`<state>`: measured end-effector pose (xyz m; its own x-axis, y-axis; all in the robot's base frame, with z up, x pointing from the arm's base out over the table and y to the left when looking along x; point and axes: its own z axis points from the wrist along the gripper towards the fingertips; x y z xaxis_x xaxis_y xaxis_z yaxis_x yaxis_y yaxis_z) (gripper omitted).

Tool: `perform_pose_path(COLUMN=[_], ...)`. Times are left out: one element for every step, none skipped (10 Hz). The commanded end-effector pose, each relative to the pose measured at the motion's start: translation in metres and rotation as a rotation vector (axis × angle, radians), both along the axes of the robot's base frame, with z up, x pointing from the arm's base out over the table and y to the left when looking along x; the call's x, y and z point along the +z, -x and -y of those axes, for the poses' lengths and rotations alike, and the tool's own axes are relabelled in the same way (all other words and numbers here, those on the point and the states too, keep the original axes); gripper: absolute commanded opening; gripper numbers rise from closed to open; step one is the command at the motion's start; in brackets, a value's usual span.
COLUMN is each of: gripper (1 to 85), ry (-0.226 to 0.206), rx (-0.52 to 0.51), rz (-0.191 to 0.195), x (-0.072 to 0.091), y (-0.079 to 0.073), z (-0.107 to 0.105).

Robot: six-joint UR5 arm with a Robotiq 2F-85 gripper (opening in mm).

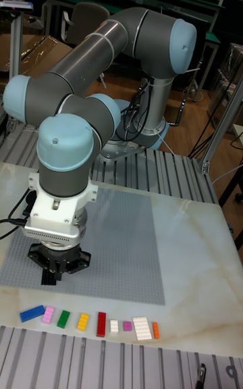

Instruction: Stack small Lego blocks one on top of the other

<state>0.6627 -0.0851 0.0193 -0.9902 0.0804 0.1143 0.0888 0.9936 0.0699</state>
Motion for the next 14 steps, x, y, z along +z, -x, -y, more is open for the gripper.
perform_pose_path(gripper=[1.0, 1.0, 1.0, 1.0, 1.0, 1.0, 1.0, 1.0, 1.0, 1.0, 1.0, 1.0, 1.0, 1.0], ry=[-0.019, -0.015, -0.018, -0.018, -0.017, -0.018, -0.016, -0.015, -0.012, -0.014, -0.014, -0.014, -0.016, -0.014], rx=[-0.018, -0.018, -0.017, -0.016, -0.016, -0.018, -0.021, -0.022, -0.019, -0.016, -0.016, -0.013, -0.011, -0.011], rz=[0.032, 0.037, 0.047, 0.052, 0.051, 0.052, 0.058, 0.063, 0.066, 0.068, 0.068, 0.068, 0.07, 0.07], x=[-0.002, -0.0029, -0.0046, -0.0057, -0.0059, -0.0063, -0.0078, -0.0091, -0.0098, -0.0103, -0.0104, -0.0108, -0.0109, -0.0112], y=[-0.0087, -0.0094, -0.0109, -0.0112, -0.0103, -0.0099, -0.01, -0.0098, -0.0098, -0.0096, -0.0095, -0.0088, -0.009, -0.0087], z=[-0.0049, -0.0037, -0.0044, -0.0046, -0.0047, -0.0061, -0.0079, -0.0092, -0.0078, -0.0073, -0.0071, -0.0063, -0.0065, -0.0057])
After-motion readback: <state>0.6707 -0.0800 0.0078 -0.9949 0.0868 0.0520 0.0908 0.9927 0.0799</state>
